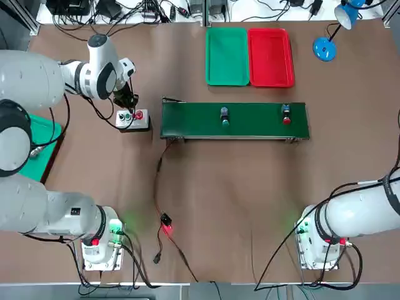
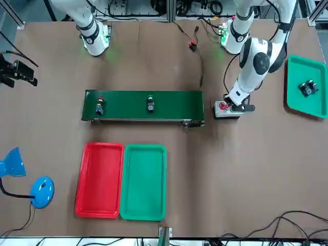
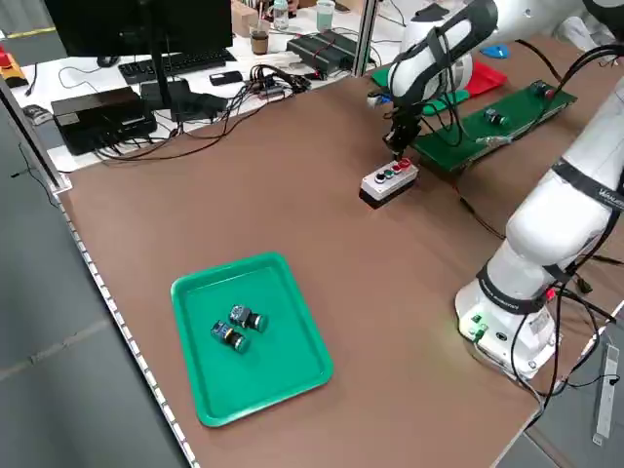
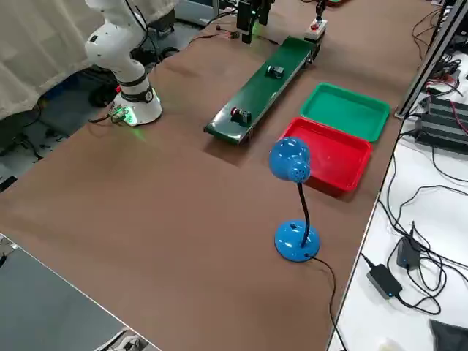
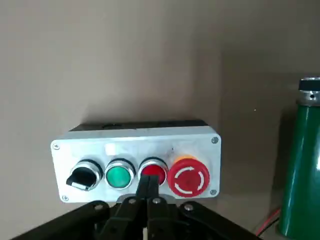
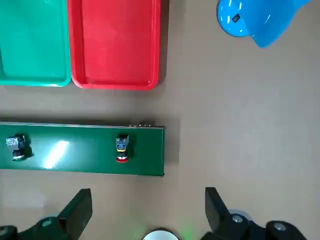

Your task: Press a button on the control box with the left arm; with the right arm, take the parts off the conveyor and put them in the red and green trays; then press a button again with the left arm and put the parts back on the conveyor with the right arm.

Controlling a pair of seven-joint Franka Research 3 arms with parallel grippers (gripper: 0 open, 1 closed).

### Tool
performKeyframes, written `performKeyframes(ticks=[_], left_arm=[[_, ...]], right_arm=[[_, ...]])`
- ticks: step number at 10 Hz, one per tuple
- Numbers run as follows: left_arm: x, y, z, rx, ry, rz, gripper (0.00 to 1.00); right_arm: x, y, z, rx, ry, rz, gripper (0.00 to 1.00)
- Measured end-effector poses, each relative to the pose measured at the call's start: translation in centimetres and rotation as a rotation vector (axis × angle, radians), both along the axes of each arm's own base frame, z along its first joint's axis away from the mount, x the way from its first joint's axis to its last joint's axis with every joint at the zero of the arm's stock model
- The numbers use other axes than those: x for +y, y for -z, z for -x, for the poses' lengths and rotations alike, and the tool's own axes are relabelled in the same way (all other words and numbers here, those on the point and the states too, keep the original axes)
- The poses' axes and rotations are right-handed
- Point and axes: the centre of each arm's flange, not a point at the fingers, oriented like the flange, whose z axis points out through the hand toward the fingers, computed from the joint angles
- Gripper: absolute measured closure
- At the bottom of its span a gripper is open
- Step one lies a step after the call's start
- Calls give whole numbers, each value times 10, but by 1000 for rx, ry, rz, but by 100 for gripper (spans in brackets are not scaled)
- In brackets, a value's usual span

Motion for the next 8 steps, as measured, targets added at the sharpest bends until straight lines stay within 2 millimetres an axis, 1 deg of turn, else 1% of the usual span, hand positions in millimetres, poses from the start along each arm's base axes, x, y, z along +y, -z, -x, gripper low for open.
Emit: performKeyframes(ticks=[8], left_arm=[[4,24,2,47,-9,0,99]], right_arm=[[1,0,0,0,-2,0,0]])
